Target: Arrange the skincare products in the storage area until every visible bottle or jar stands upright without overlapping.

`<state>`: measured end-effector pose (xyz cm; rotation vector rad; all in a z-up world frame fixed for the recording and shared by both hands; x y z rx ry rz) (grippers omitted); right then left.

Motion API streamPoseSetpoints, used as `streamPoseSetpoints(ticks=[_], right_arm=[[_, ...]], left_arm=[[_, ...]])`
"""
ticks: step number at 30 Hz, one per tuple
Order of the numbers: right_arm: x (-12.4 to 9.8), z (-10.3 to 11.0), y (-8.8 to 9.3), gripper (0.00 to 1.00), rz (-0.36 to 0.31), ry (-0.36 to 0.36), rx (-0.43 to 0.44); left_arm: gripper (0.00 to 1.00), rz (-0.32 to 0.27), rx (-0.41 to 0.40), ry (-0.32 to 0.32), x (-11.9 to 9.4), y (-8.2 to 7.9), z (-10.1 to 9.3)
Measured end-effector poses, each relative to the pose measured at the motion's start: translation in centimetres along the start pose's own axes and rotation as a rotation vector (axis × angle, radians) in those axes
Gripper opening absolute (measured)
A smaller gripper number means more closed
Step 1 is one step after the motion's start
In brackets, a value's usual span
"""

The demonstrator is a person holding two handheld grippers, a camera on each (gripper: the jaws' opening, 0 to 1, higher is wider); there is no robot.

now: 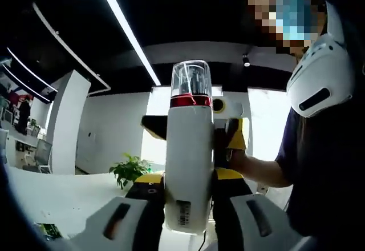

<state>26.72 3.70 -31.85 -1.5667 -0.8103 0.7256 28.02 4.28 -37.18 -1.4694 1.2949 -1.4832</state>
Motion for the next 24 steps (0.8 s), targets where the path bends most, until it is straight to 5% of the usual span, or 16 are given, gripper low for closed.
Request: streamPoseSetpoints(ticks=[5,15,24], right_arm=[[-0.5,-0.9,0.1,0.28,-0.066,0.0,0.126],[-0.3,-1.5,0.0,0.32,0.043,0.049,0.044],[-1.9,-3.2,0.4,0.34,0.008,0.012,0.108]], left_arm=[[0.33,-0.001,0.008,-0.024,-0.5,-0.2,0.4],[0.33,-0.012,-0.012,-0.033,-0.4,0.1,1.3],[0.33,-0.02,0.024,-0.02,-0.1,-0.6,2.4]])
Point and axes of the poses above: the point that each gripper's makers call its tool centre point, and the gripper's own axes: x roughly forward along the fingers, z roughly to its left, y roughly out of its underside, the point moved 4 cm from there along -x, roughly backward along the fingers, and after that the axes turned 10 degrees about -y, right-handed, at the moved point
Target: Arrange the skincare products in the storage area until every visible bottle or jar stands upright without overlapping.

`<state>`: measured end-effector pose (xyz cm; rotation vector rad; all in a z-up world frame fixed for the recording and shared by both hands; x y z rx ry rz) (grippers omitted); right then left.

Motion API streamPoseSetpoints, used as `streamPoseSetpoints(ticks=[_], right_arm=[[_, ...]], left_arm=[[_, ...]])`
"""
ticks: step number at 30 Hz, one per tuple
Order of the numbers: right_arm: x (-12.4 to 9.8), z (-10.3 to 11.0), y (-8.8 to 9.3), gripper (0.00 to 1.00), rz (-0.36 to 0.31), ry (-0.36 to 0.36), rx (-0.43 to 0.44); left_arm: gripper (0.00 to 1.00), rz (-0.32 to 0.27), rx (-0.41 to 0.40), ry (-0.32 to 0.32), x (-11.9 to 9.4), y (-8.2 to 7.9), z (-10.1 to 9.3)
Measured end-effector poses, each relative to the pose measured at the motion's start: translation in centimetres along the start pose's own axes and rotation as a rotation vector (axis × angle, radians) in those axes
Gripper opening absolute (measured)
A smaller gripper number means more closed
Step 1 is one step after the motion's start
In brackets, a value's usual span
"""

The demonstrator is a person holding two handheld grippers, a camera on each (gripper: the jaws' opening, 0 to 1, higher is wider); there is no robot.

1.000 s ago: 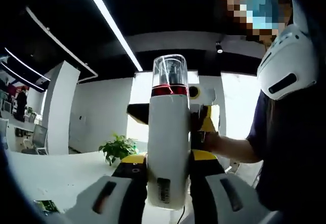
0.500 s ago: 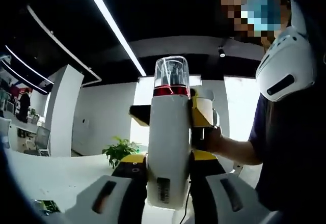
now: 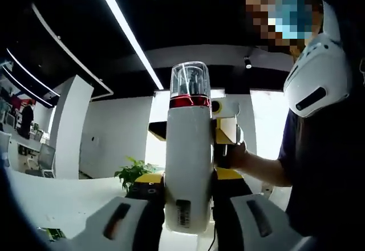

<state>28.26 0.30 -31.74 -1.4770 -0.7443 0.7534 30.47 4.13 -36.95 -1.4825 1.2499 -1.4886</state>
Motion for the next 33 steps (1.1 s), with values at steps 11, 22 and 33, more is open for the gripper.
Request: streamPoseSetpoints(ticks=[11,22,33], right_arm=[[1.0,-1.2,1.3,0.22,-0.023,-0.093,-0.005],[0.8,-1.7,2.4,0.2,-0.083,-0.114,0.006],[0.5,-1.9,5.9,0.2,-0.04,-0.098,-0.014]], left_arm=[[0.34,0.059,0.028,-0.012,0.0,1.2,1.8],[0.35,0.124,0.019,-0.044,-0.3,1.9,2.3],[0.38,0.194,0.031,-0.126,-0.8,2.9,2.2]])
Point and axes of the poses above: the point that each gripper's makers call its tool centre point, and the gripper's own axes: x roughly forward along the fingers, z roughly to its left, y roughly out of its underside, the point moved 4 cm from there along -x, roughly backward along the fingers, and after that the axes turned 10 degrees about -y, right-handed, at the moved point
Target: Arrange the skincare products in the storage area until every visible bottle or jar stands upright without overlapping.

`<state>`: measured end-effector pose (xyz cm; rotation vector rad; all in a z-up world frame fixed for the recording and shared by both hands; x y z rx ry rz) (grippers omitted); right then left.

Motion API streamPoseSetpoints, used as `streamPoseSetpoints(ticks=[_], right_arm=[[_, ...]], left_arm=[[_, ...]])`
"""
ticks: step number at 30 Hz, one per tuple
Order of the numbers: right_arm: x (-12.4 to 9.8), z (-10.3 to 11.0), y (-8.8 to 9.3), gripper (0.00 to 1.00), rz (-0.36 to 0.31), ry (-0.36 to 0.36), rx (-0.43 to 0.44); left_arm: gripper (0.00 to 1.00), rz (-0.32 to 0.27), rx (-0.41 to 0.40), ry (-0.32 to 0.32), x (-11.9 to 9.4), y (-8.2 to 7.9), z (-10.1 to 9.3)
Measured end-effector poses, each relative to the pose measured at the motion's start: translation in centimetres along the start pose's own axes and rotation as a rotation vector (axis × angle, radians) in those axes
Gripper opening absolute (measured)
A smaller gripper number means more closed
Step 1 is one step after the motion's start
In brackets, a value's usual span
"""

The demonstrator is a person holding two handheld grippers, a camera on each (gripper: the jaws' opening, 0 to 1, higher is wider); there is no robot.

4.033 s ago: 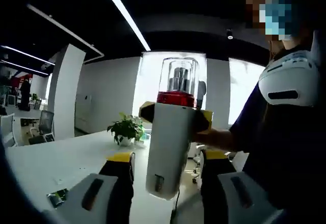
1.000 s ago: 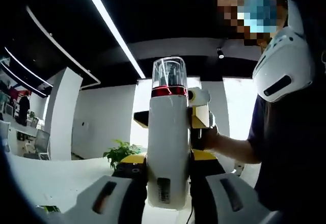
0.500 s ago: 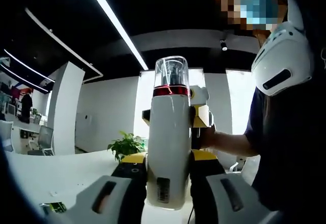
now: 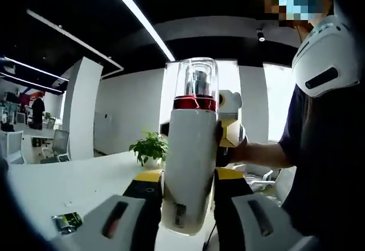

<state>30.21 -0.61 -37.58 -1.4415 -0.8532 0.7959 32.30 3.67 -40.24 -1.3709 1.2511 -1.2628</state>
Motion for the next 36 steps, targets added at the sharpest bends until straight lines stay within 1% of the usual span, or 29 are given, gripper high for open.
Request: streamPoseSetpoints(ticks=[1,2,3,4,6,8,9,12,16,17,18,19,20,23,25,27,28,29,33,34,36], right_arm=[[0.0,-0.1,0.6,0.2,0.018,0.006,0.006],[0.0,-0.2,1.6,0.2,0.02,0.009,0.035],[-0.1,-0.3,2.2,0.2,0.023,0.007,0.046],[0.0,-0.3,3.0,0.2,0.027,0.013,0.062],[-0.1,-0.5,4.0,0.2,0.032,0.02,0.076],[0.0,-0.5,4.5,0.2,0.038,0.024,0.083],[0.1,-0.6,4.8,0.2,0.039,0.027,0.083],[0.1,-0.7,5.0,0.2,0.028,0.028,0.09],[0.0,-1.0,5.4,0.2,0.012,0.041,0.087],[-0.1,-1.1,5.6,0.2,0.013,0.047,0.085],[-0.2,-1.2,5.8,0.2,0.015,0.053,0.083],[-0.2,-1.3,6.0,0.2,0.016,0.058,0.082],[-0.4,-1.4,6.2,0.2,0.018,0.064,0.08],[-0.7,-1.7,6.7,0.2,0.021,0.08,0.083],[-0.9,-2.0,7.2,0.2,0.021,0.093,0.086],[-1.2,-2.2,7.5,0.2,0.02,0.106,0.09],[-1.3,-2.3,7.6,0.2,0.02,0.111,0.091],[-1.4,-2.5,7.8,0.2,0.021,0.118,0.09],[-2.1,-3.5,8.4,0.2,0.018,0.134,0.088],[-2.7,-4.1,8.8,0.2,0.017,0.137,0.09],[-2.8,-4.4,8.9,0.2,0.018,0.145,0.092]], left_arm=[[0.39,-0.018,-0.022,-0.012,-0.1,-0.3,0.0],[0.4,0.069,0.027,-0.034,-0.6,0.8,0.2],[0.42,0.069,0.08,-0.065,-0.5,1.0,0.4],[0.45,0.114,0.079,-0.082,-0.8,1.8,0.4],[0.52,0.14,0.077,-0.081,-1.1,2.5,-0.1],[0.55,0.155,0.08,-0.096,-1.5,3.2,-0.4],[0.56,0.173,0.081,-0.105,-1.8,3.6,-0.5],[0.61,0.206,0.087,-0.134,-2.5,4.3,-0.4],[0.71,0.269,0.087,-0.189,-3.6,5.9,0.0],[0.74,0.275,0.087,-0.197,-3.7,6.1,0.0],[0.75,0.285,0.089,-0.218,-3.9,6.3,0.1],[0.76,0.291,0.089,-0.217,-4.0,6.5,0.0],[0.79,0.3,0.089,-0.242,-4.4,6.8,0.2],[0.83,0.323,0.077,-0.275,-4.9,7.5,0.5],[0.87,0.342,0.058,-0.342,-5.6,8.2,1.3],[0.93,0.367,0.043,-0.385,-6.2,8.9,1.8],[0.97,0.371,0.037,-0.408,-6.6,9.0,2.1],[0.99,0.376,0.033,-0.423,-6.8,9.3,2.2],[0.99,0.404,0.025,-0.453,-7.9,10.3,2.5],[0.99,0.41,0.026,-0.458,-8.1,10.5,2.6],[0.99,0.421,0.024,-0.47,-8.6,11.1,2.9]])
Point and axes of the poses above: the point that each gripper's makers call its tool centre point, and the gripper's own axes: x roughly forward along the fingers, z roughly to its left, y roughly out of its underside, the point moved 4 cm from there along -x, roughly backward along the fingers, and after that the axes turned 10 degrees about -y, right-handed, at the moved point
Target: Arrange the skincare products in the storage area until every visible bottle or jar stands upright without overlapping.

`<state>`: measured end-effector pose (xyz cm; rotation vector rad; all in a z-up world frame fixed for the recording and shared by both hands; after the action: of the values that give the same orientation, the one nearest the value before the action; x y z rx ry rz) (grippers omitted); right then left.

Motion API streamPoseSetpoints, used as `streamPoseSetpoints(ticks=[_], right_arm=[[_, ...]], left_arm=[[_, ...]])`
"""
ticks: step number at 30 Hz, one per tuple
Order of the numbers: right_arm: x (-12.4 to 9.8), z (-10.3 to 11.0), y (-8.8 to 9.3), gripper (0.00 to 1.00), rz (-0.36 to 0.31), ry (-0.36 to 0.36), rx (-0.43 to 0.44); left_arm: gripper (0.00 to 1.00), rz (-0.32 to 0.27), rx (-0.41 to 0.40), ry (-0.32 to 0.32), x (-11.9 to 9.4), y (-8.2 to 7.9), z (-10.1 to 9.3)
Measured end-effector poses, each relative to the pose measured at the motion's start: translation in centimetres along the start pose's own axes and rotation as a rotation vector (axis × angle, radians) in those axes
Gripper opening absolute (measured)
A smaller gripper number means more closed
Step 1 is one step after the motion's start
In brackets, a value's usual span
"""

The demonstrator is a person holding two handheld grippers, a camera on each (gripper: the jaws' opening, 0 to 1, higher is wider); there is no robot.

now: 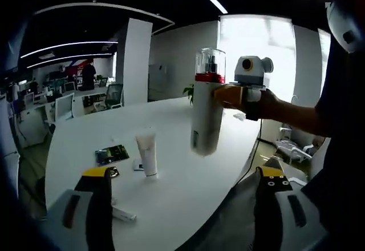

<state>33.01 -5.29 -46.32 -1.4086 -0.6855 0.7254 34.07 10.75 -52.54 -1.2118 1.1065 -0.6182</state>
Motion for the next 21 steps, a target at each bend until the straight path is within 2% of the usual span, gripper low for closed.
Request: streamPoseSetpoints(ticks=[4,12,21], right_arm=[[-0.2,-0.5,1.2,0.2,0.007,0.023,0.003],[-0.4,-1.7,3.1,0.2,0.024,0.07,-0.021],[-1.3,-4.7,7.0,0.2,0.033,0.114,0.003]], left_arm=[[0.99,0.016,-0.032,-0.014,0.4,1.2,0.8],[0.98,0.034,-0.05,-0.001,1.1,2.0,0.9],[0.92,0.026,-0.063,-0.043,1.6,3.7,2.6]])
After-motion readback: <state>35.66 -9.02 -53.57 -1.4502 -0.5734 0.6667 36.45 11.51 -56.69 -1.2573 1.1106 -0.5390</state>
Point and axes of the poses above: the point that each gripper's makers call its tool centre point, and the gripper's own axes: x roughly forward along the fingers, z roughly to its left, y roughly out of its underside, the point moved 4 cm from there along -x, roughly backward along the fingers, and after that the axes turned 10 degrees about -y, right-handed, at the moved point
